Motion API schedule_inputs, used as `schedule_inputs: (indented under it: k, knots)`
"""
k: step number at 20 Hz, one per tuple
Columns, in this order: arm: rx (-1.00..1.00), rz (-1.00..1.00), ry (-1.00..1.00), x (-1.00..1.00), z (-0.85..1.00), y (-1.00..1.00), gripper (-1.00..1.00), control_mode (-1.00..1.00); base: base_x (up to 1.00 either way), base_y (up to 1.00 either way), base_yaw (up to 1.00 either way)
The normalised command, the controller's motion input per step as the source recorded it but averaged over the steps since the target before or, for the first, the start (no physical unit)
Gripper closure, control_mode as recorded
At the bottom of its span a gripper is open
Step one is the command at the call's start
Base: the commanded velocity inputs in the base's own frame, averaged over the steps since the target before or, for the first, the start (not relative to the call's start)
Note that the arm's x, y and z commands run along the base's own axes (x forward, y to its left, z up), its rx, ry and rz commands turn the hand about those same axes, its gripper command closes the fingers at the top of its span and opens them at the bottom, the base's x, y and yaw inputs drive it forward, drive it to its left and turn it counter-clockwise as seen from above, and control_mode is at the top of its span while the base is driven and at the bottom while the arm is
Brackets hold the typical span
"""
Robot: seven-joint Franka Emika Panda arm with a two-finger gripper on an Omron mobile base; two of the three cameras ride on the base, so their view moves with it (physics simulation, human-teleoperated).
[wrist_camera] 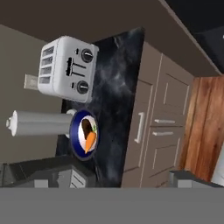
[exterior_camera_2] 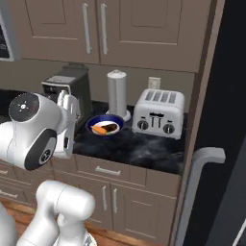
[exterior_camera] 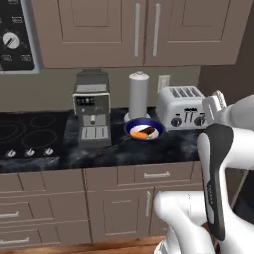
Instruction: Place the bowl with the sweet potato and carrot on the top shelf of the fridge. Place the bowl with the chicken drumsticks on the second highest shelf of the fridge.
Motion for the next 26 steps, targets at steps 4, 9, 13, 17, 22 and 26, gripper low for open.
schedule_inputs:
  k: [4,9,13,17,22,26]
  knots:
    - [0.0,0.0,0.0,0.0,0.0,0.0,-1.0,1.0,0.71,0.41,-0.1]
    - [0.0,0.0,0.0,0.0,0.0,0.0,-1.0,1.0,0.51,0.45,0.0]
    - [-0.01,0.0,0.02,0.13,-0.03,0.0,-1.0,-1.0,0.26,0.07,0.0]
    - [-0.01,0.05,0.23,0.53,-0.57,-0.23,-1.0,-1.0,0.0,0.0,0.0]
    - [-0.01,0.18,0.31,0.47,-0.73,-0.31,-1.0,-1.0,0.0,0.0,0.0]
    - [-0.05,0.22,0.14,0.44,-0.79,-0.11,-1.0,-1.0,0.0,0.0,0.0]
